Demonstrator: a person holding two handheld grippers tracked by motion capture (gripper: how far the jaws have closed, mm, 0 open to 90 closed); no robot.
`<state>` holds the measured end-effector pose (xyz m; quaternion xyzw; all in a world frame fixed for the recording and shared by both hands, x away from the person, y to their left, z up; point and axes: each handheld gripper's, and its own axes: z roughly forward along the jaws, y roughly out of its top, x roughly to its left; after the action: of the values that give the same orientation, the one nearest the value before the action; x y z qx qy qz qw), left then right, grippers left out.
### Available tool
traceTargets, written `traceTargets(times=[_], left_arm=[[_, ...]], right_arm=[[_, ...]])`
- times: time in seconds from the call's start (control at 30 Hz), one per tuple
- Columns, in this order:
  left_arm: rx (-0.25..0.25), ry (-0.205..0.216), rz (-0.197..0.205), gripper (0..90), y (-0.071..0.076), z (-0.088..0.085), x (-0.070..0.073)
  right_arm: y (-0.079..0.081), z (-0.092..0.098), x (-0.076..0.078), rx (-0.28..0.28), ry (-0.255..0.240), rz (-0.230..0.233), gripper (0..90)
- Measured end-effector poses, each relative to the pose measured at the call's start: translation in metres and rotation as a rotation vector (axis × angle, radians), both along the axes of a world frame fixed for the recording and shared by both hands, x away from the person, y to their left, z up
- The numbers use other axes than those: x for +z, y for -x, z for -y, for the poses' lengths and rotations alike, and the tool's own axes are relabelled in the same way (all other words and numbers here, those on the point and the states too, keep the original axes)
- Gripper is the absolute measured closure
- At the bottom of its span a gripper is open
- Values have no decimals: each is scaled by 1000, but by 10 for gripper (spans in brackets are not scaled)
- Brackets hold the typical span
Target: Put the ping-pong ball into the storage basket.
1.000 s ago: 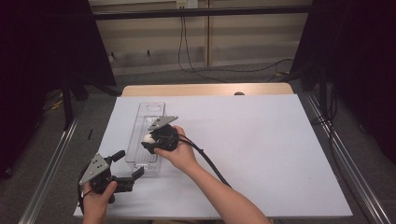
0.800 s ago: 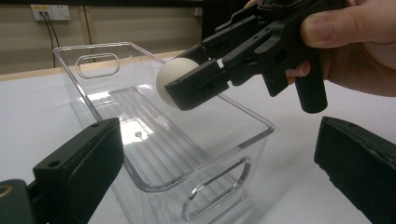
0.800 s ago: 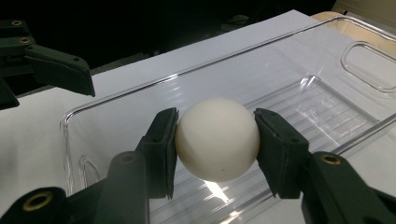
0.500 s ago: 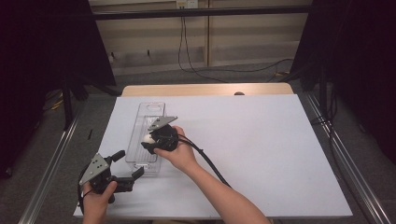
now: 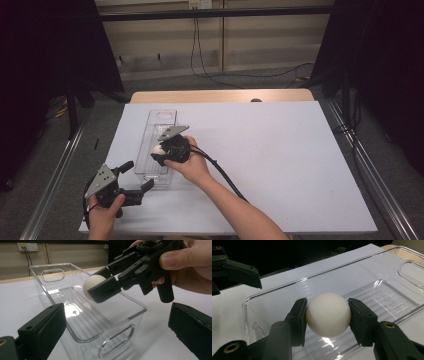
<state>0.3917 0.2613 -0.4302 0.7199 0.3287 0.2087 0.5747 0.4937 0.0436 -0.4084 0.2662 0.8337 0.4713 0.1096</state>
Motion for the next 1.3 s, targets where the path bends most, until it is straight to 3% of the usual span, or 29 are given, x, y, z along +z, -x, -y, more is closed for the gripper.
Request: traceTargets(times=[0.17,0.43,0.6,1.0,1.3], left_arm=[[-2,1,-1,16,0,0,0],[2,1,0,16,0,0,0],[3,4,0,16,0,0,0],[-1,-4,-2,16,0,1,0],[-1,-6,-3,16,0,1,0]], right_arm=[[-1,1,0,0,4,4,502],[0,2,1,-8,9,1,402],[0,5,4,-8,-12,4,367],[2,18,12,-37,-48,11,185],[3,32,14,-41,-59,10,135]])
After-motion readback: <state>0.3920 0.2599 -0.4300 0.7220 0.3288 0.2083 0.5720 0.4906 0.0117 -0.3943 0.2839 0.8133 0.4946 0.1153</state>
